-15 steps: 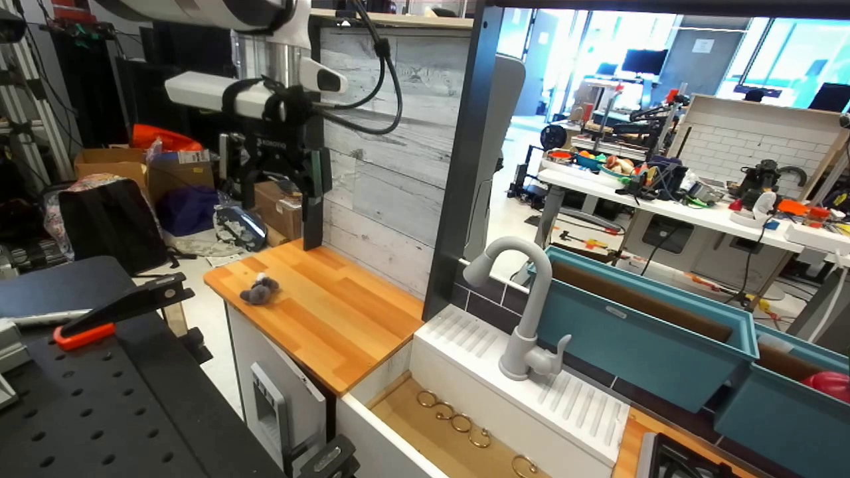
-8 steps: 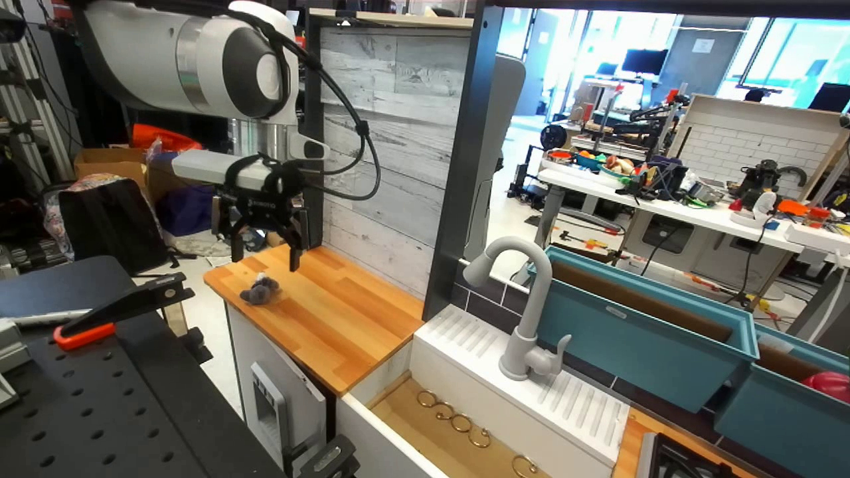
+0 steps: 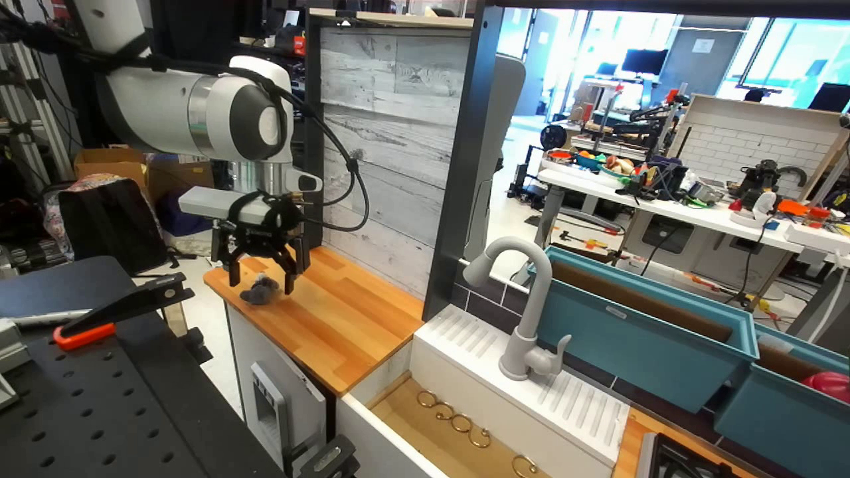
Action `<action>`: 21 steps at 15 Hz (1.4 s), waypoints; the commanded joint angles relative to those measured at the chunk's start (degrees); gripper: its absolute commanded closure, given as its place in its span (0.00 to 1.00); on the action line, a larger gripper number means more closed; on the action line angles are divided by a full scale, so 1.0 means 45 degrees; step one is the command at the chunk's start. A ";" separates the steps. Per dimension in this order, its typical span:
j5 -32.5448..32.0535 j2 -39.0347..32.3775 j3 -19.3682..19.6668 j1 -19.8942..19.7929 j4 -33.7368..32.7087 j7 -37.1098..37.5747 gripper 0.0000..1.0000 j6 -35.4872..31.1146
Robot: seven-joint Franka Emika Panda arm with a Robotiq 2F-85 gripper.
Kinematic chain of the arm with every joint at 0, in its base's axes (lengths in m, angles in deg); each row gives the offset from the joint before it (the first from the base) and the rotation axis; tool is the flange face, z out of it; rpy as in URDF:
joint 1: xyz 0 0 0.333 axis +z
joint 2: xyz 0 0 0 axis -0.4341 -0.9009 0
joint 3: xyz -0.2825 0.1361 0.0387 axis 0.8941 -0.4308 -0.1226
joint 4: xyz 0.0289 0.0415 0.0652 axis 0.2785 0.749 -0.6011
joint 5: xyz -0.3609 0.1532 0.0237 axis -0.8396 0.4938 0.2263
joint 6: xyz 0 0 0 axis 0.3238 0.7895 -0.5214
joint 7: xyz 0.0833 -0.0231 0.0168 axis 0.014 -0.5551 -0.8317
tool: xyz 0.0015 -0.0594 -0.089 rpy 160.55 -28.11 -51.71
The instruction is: Move the bear plush toy to the right
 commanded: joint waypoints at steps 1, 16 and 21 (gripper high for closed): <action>-0.0292 -0.0901 0.0302 0.0372 -0.1275 -0.0061 0.00 0.0416; -0.0858 -0.0894 0.0486 0.1207 -0.1713 0.0002 0.96 0.1064; -0.0759 0.0442 0.0507 0.0873 -0.0636 0.0370 0.97 0.0442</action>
